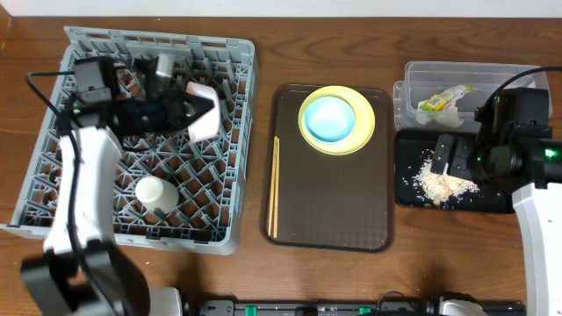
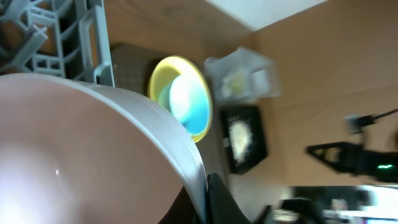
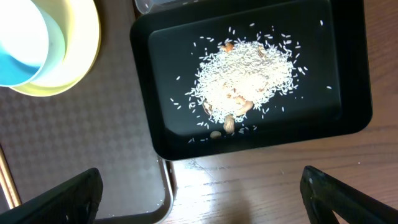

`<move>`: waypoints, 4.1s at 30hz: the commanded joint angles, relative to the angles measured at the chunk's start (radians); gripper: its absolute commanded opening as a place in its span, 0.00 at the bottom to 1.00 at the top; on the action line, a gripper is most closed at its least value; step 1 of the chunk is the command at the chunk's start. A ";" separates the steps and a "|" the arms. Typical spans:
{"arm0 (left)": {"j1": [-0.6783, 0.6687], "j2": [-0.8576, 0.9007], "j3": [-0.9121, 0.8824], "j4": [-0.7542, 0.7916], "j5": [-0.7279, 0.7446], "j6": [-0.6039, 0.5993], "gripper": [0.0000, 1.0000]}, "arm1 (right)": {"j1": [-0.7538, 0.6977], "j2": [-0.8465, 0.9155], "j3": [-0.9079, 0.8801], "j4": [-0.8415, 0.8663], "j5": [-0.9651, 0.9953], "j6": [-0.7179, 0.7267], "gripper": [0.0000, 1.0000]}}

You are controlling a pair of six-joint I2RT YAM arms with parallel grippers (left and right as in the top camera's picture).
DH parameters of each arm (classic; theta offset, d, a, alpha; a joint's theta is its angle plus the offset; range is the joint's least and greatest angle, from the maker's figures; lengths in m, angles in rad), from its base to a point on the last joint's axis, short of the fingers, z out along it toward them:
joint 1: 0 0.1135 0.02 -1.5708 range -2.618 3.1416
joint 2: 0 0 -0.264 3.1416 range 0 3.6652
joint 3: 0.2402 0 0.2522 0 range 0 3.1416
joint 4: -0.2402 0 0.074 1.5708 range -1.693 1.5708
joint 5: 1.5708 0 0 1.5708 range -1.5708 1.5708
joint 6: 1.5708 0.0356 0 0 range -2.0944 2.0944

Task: Sort waste into correct bins and load items into the dishwasher
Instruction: 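Carry the white bowl into the dish rack with the left gripper and release, then reach the left gripper to the light-blue bowl on the yellow plate and grasp it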

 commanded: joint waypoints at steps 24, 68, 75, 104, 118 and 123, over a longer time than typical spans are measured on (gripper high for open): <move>0.207 0.267 0.005 0.134 0.335 0.028 0.06 | -0.004 -0.002 0.012 -0.007 0.005 0.007 0.99; 0.075 -0.280 0.002 -0.121 -0.576 -0.067 0.88 | -0.004 -0.002 0.012 -0.004 0.005 0.007 0.99; -0.314 -0.266 0.178 -0.154 -0.875 -0.095 0.94 | -0.004 -0.002 0.012 -0.004 0.005 0.007 0.99; -0.937 0.519 0.364 0.151 -1.021 0.048 0.88 | -0.004 -0.002 0.012 -0.006 0.005 0.007 0.99; -0.938 0.574 0.364 0.161 -1.070 0.048 0.22 | -0.004 -0.002 0.012 -0.017 0.005 0.007 0.99; -0.938 0.563 0.370 0.163 -1.070 0.048 0.06 | -0.004 -0.002 0.012 -0.021 0.005 0.007 0.99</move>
